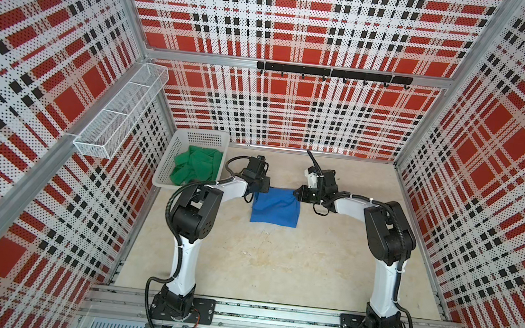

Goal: Fold and stack the tank tops
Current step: 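Grasp opposite sides of the folded blue square with both grippers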

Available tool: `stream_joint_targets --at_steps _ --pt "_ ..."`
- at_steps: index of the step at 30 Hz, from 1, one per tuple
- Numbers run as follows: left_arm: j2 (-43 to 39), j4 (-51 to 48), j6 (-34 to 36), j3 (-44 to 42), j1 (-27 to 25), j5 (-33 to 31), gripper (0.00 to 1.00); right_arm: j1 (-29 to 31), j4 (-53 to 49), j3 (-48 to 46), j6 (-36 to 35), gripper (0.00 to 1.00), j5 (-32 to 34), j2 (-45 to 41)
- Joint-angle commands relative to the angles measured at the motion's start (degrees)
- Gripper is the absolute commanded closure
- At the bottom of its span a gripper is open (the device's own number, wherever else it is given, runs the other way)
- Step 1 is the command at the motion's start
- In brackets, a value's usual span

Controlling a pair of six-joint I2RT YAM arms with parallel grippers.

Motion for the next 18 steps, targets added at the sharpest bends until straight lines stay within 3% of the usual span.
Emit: stream_joint_targets --at_steps 1,8,18 --pt "-7.1 1.5 -1.3 -2.8 -0.2 0.7 1.00 0.4 0.5 -1.1 0.0 0.96 -0.2 -4.7" --pt "-15.3 5.1 -5.3 -10.4 1.4 -1.1 1.00 0.5 1.6 -2.7 1.2 0.96 -1.7 -7.1" --pt "-2.7 8.9 -6.0 -3.6 5.7 2.1 1.00 0.5 6.0 1.6 2.4 0.93 -1.6 0.4"
